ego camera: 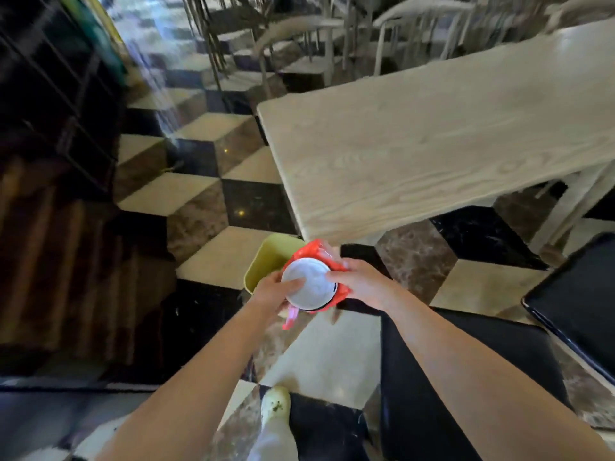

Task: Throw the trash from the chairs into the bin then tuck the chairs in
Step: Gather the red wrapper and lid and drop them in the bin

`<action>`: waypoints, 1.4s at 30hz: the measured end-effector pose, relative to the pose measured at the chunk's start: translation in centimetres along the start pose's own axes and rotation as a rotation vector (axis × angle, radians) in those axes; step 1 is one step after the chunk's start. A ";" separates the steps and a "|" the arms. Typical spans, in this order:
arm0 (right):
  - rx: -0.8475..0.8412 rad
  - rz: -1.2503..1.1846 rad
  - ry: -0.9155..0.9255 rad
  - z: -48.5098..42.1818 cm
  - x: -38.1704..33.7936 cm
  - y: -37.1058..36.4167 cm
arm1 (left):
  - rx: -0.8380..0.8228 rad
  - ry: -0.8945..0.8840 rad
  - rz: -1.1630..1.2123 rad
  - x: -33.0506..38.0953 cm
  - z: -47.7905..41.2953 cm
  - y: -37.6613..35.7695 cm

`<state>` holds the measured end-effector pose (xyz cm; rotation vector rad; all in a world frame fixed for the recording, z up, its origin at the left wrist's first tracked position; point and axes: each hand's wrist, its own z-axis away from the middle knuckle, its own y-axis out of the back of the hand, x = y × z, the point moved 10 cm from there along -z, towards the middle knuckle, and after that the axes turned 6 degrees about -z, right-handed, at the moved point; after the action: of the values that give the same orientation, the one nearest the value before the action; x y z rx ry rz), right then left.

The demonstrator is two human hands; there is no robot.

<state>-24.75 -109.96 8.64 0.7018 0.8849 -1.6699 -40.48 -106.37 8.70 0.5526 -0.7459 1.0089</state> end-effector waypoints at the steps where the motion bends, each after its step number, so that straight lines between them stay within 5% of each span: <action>1: -0.019 0.016 0.005 -1.0 -0.9 -1.8 | 0.038 0.007 0.018 0.3 -0.1 2.1; 11: -0.080 0.043 -0.040 -13.5 -6.4 -13.4 | 0.032 0.042 0.090 5.2 -7.7 16.9; 22: -0.018 0.085 -0.078 -21.0 -10.0 -15.0 | -0.008 0.026 0.111 9.0 -15.1 20.8; 26: 0.071 0.476 0.091 -22.4 -14.3 -13.6 | -0.007 0.009 0.134 10.1 -16.6 20.4; 31: 0.498 1.057 0.505 -21.3 -20.9 -8.8 | 0.088 0.028 0.126 9.1 -19.6 20.6; 33: 0.497 1.305 0.489 -22.1 -20.5 -7.5 | 0.157 0.058 0.094 7.4 -21.3 20.9; 37: 0.369 1.475 0.362 -23.4 -16.3 -4.9 | 0.252 0.141 0.029 2.9 -24.2 20.7; 42: 0.464 1.474 0.514 -23.4 -15.4 -4.3 | 0.340 0.226 -0.012 -3.8 -28.0 19.4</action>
<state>-24.53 -81.57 9.08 1.6105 0.0860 -0.3124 -50.85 -79.91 -10.52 0.7201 -0.3709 1.1733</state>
